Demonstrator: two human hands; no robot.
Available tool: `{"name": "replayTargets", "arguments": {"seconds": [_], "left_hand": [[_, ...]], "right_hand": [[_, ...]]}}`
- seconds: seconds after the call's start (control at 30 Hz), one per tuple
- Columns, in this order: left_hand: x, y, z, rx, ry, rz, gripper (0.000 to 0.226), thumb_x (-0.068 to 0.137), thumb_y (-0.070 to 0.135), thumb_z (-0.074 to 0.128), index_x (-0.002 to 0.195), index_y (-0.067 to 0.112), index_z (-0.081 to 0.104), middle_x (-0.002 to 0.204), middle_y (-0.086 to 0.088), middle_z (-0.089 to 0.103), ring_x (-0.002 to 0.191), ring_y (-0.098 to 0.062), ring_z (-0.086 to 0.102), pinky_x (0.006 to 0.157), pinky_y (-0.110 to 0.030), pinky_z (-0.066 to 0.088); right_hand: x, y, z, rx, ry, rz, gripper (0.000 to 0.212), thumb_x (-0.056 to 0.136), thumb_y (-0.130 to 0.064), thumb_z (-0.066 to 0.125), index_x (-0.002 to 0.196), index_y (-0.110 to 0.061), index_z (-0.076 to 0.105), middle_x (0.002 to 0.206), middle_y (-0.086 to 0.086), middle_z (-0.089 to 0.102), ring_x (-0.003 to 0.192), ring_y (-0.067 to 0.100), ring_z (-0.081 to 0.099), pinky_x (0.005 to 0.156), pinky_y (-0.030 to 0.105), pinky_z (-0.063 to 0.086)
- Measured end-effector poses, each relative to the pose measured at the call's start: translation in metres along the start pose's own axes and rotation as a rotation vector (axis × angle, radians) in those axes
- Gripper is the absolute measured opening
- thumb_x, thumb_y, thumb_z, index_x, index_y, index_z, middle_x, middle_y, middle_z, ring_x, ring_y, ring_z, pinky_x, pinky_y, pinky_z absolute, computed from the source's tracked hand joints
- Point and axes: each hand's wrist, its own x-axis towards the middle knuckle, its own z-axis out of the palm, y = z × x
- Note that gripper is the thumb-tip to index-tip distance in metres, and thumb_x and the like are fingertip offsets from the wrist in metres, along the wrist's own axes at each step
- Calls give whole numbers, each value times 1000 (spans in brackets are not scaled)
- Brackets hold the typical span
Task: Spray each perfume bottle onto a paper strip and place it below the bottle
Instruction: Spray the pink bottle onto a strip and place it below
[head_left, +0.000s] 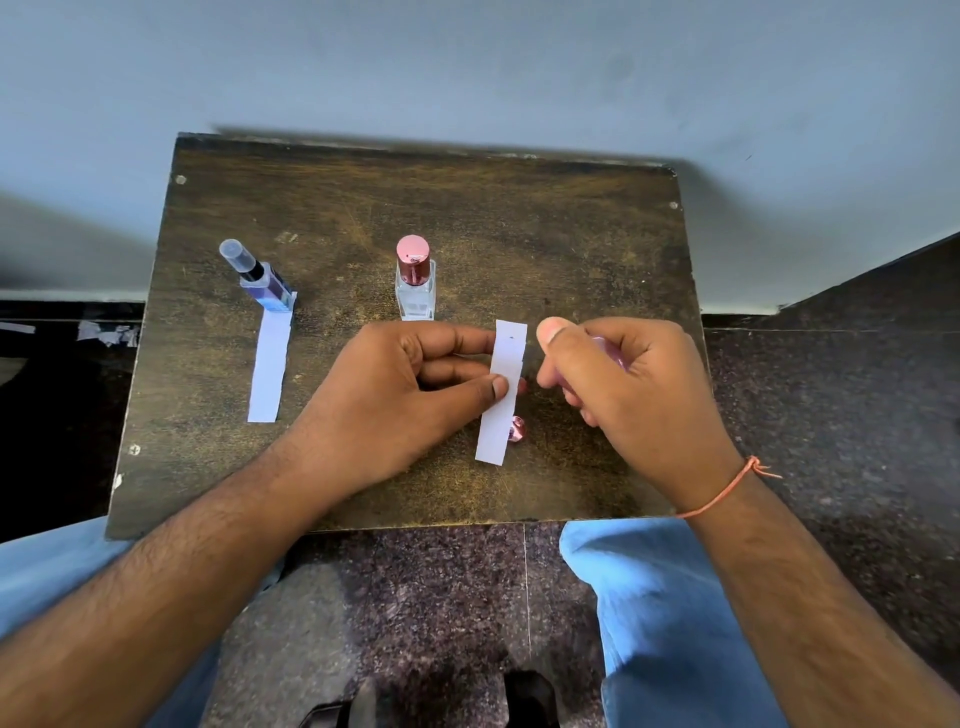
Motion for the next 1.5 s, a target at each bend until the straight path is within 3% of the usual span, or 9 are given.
{"name": "replayTargets", "arguments": {"seconds": [0.43, 0.57, 0.67, 0.87, 0.93, 1.07, 1.2, 1.3, 1.5], "left_hand": [[-2, 3, 0, 30, 11, 21, 50, 95, 9, 80, 138, 32, 70, 97, 4, 87, 98, -10, 83, 99, -35, 61], [-4, 8, 0, 37, 15, 26, 52, 95, 7, 79, 140, 31, 68, 94, 3, 87, 74, 4, 78, 74, -8, 53], [-4, 8, 1, 42, 15, 32, 52, 95, 8, 79, 141, 31, 68, 94, 4, 87, 78, 3, 79, 75, -8, 54], [-3, 4, 0, 40, 14, 35, 52, 95, 10, 80, 140, 34, 68, 96, 5, 87, 94, -8, 83, 91, -25, 62], [-3, 5, 0, 46, 21, 44, 51, 95, 10, 80, 139, 34, 69, 95, 5, 87, 84, -3, 82, 84, -18, 60], [-4, 8, 1, 41, 34, 45, 49, 96, 4, 78, 138, 28, 70, 93, -2, 87, 50, 14, 62, 55, 1, 42], [-3, 3, -1, 58, 19, 61, 52, 95, 11, 80, 139, 36, 68, 95, 6, 87, 82, 3, 79, 73, -7, 52], [-2, 1, -3, 76, 6, 74, 53, 95, 12, 80, 139, 39, 68, 95, 8, 86, 88, 2, 80, 76, -8, 53], [-4, 2, -1, 200, 10, 91, 56, 98, 21, 79, 148, 36, 62, 94, 16, 85, 54, 1, 66, 59, -6, 48]], "right_hand": [[1, 0, -2, 1, -15, 12, 50, 91, -64, 62, 66, -24, 78, 54, -5, 62, 55, 13, 56, 69, 56, 54], [2, 1, -2, 15, -3, 11, 53, 91, -67, 63, 66, -23, 78, 53, -7, 62, 57, 15, 58, 70, 56, 54], [2, 2, -4, 13, -14, 7, 52, 91, -66, 62, 66, -23, 78, 54, 3, 61, 56, 23, 56, 68, 60, 54], [4, 3, -3, 35, -10, 63, 56, 89, -71, 60, 68, -21, 78, 54, -5, 59, 53, 11, 53, 59, 38, 43], [4, 4, -2, 85, -11, 72, 63, 86, -78, 69, 73, -17, 76, 55, -6, 58, 53, 9, 52, 55, 27, 40], [3, 4, -2, 191, -43, 68, 29, 84, -40, 91, 78, -18, 71, 53, -15, 59, 51, 1, 50, 51, 14, 40], [5, 3, -2, 317, -65, 100, 18, 87, -4, 88, 86, -8, 71, 73, -6, 78, 51, -1, 60, 48, 9, 42], [6, 1, 2, 357, -42, 113, 24, 86, 3, 86, 83, -12, 68, 89, 6, 82, 50, -1, 61, 46, 11, 42], [13, 2, 3, 279, -1, 98, 27, 86, 1, 87, 80, -18, 69, 95, 25, 78, 50, 4, 53, 46, 13, 40]]}}
